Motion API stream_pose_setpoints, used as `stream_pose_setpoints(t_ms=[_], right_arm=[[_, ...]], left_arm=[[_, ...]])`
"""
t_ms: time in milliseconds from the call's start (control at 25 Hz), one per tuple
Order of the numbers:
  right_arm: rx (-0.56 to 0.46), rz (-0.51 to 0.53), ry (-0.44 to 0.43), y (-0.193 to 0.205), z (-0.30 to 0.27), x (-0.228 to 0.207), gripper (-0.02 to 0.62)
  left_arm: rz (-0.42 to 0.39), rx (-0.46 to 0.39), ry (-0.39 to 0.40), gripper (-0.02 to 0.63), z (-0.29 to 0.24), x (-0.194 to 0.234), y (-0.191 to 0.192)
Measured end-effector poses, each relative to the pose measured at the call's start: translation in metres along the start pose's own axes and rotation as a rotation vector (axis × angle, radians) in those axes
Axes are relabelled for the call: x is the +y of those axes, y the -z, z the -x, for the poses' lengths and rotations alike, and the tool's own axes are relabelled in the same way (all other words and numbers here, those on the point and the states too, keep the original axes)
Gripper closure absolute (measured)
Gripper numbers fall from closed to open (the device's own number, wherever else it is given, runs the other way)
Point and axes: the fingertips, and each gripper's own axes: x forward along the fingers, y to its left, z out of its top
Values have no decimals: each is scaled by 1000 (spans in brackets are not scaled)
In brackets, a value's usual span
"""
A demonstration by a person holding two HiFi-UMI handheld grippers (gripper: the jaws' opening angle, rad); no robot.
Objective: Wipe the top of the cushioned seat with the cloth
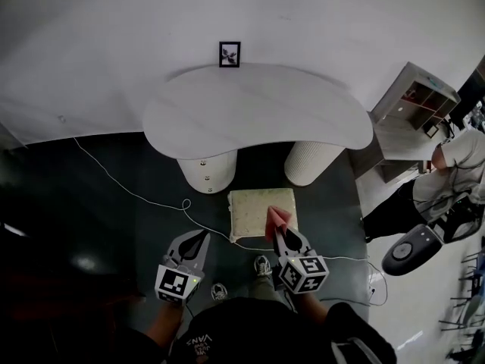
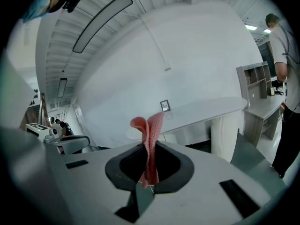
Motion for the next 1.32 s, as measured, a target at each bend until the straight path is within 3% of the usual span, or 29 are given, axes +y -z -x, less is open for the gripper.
stream_pose_setpoints(t_ms=[320,560,720,1080,1320], right_arm=[[-51,78,-28,-5,23,39,570],[-70,67,-28,-4,35,55,571],[-86,85,-27,-8,39,58,571],[-100,95,-38,-9,39,65,571],[-93,111,-35,-9,43,63,571]], left_arm=[[-72,-63,1,588,25,1,-11],[-120,-91,6,588,39,4,-18],[-84,-72,9,588,44,0,-18],[-133,-109,5,588,47,-1,-20],[-124,-106,-2,588,53,-2,-15]])
